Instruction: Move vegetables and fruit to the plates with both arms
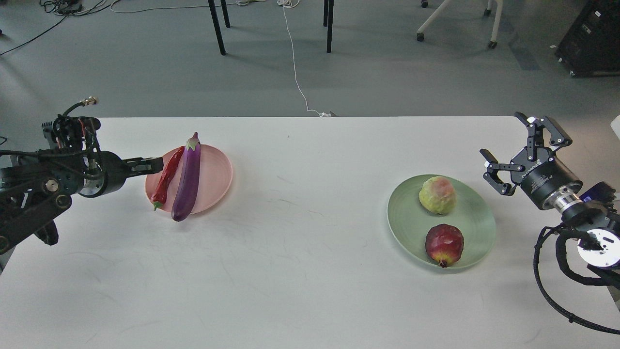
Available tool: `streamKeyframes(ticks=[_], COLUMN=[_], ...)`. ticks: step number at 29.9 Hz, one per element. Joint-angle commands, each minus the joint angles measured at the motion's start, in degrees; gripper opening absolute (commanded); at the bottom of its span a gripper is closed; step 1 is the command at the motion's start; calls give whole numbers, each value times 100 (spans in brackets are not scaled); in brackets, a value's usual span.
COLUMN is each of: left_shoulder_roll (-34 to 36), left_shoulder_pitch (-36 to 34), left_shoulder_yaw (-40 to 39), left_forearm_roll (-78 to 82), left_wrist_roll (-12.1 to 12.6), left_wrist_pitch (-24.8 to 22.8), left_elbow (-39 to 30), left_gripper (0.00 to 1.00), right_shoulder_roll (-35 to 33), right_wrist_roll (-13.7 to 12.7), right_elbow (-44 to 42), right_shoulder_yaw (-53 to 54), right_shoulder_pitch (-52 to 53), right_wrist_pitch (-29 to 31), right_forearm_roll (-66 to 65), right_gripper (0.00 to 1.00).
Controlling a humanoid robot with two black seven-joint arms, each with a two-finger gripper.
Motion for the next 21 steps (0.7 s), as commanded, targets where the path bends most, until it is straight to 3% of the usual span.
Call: streamKeyframes(ticks=[1,3,7,9,16,19,21], left_shoulder_roll=[-57,-171,-540,-785,-1594,-1876,-2043], left_shoulder_pitch=[-64,-64,-21,6,339,1084,1481], left_shoulder_yaw=[-88,-341,-930,-1019,-1413,-2413,-3030], left_forearm_roll=[-169,-669,-2126,-2795,-4257,-4266,-4266], left_wrist_roll=[-60,-331,-1113,-1360,-1598,-1642,-1642], left_wrist_pitch=[336,626,891,1022,2261,2157,1816], left_elbow=[-44,-114,-360,-369,-440,-440,-422], left_gripper=[99,99,99,99,99,99,99], right_shoulder_roll=[-10,-10,-10,-10,87,105,113], right_wrist_roll=[0,0,0,0,0,0,0], right_elbow=[21,13,22,21,144,153,153], right_shoulder_yaw=[9,18,0,-26,-9,-9,-9], right_shoulder_pitch=[42,86,270,350,447,455,455], right_wrist_pitch=[9,9,9,9,0,9,18], right_forearm_roll=[-9,-9,-18,-35,-79,-88,-88], right_gripper=[99,99,99,99,99,99,99])
